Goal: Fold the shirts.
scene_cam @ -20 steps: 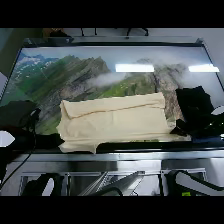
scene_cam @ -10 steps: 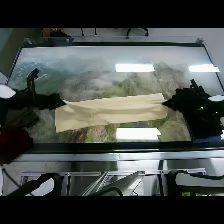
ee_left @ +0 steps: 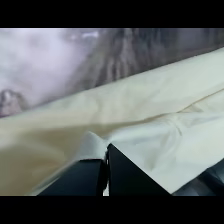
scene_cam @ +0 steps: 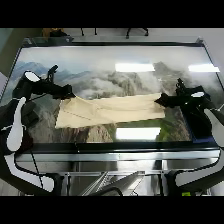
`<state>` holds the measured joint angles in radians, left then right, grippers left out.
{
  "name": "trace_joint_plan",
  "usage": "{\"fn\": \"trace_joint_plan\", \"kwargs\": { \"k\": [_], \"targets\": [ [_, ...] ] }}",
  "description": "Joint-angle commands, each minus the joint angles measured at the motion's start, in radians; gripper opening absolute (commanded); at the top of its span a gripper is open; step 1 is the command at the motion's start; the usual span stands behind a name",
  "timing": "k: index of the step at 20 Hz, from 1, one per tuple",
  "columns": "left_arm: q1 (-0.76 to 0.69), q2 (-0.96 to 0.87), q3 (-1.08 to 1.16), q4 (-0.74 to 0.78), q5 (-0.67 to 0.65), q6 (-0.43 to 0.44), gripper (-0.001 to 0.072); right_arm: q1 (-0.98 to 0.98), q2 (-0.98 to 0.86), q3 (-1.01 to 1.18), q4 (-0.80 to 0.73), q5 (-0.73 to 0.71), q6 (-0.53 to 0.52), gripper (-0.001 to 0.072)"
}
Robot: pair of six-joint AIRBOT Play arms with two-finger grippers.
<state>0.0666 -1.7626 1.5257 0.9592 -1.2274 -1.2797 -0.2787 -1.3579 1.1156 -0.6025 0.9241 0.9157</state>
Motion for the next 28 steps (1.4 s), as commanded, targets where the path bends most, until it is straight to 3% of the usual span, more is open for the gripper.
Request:
{"fn": "trace_joint_plan", "kwargs": {
  "k": [1,4,15,19,25,26,27,28],
  "targets": [
    [-0.002,-0.084,0.082,0.132,-0.033,-0.059,0.0012,0.003,-0.011,0.024,-0.095,-0.026,0.034,0.0021],
    [-0.001,-0.083,0.117,0.201,-0.029,-0.076,0.0012,-0.021,-0.011,0.032,-0.093,-0.026,0.035,0.0021],
    [-0.002,-0.083,0.106,0.193,-0.029,-0.09,0.0012,-0.037,0.019,0.077,-0.021,0.007,0.026,0.0024],
    [-0.002,-0.083,0.106,0.189,-0.028,-0.09,0.0012,-0.037,0.019,0.077,0.069,-0.01,-0.033,0.0025],
    [-0.034,-0.083,0.106,0.192,0.012,-0.079,0.0014,-0.036,-0.047,0.077,0.065,-0.036,-0.056,0.0031],
    [-0.045,-0.083,0.106,0.192,0.028,-0.079,0.0014,-0.035,-0.058,0.077,0.065,-0.036,-0.056,0.0074],
    [-0.056,-0.083,0.106,0.193,0.042,-0.078,0.0016,-0.035,-0.064,0.077,0.065,-0.036,-0.057,0.0171],
    [-0.063,-0.083,0.106,0.193,0.055,-0.079,0.0017,-0.035,-0.064,0.077,0.065,-0.034,-0.057,0.0187]
  ]
}}
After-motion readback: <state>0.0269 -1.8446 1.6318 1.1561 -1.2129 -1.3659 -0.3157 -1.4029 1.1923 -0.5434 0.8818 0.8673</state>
